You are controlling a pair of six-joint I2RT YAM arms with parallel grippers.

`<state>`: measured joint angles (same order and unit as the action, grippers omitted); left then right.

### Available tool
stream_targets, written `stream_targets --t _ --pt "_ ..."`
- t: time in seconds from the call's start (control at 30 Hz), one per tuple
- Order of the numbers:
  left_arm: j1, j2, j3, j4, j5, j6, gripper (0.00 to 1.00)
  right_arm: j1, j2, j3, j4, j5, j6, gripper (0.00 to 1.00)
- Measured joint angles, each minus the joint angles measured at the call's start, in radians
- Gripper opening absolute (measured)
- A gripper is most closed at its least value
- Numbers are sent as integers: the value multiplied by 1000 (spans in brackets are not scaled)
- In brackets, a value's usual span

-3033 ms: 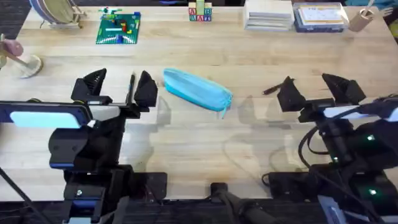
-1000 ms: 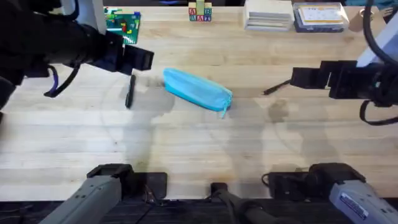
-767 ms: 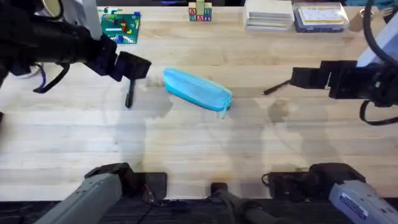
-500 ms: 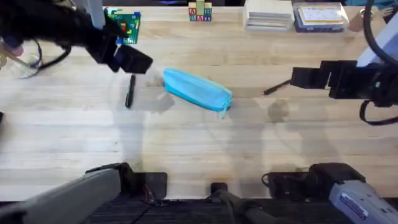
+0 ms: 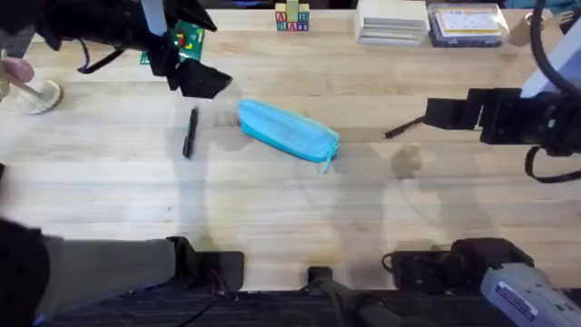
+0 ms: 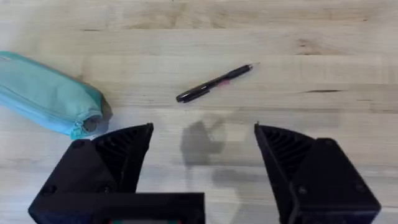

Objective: Unzip the bag, pick up the pens from the table one at a time and place them inside, then zip the bag closed.

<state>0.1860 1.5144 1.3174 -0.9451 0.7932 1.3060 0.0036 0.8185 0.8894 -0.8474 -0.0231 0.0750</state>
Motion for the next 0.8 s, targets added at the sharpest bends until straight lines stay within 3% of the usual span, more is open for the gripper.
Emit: stream_targets --t 0.13,0.17,0.2,0.33,0.5,0.8 --pt "0 66 0 -22 26 60 991 0 0 0 0 0 0 997" --pt "0 112 0 -91 39 153 991 0 0 0 0 0 0 998" --pt "0 150 0 -178 59 290 990 0 0 0 0 0 0 998" --pt "0 175 0 -234 77 437 991 0 0 0 0 0 0 997" --pt "0 194 0 -231 85 518 990 0 0 0 0 0 0 997" --pt "-22 274 0 -206 98 566 992 0 0 0 0 0 0 997"
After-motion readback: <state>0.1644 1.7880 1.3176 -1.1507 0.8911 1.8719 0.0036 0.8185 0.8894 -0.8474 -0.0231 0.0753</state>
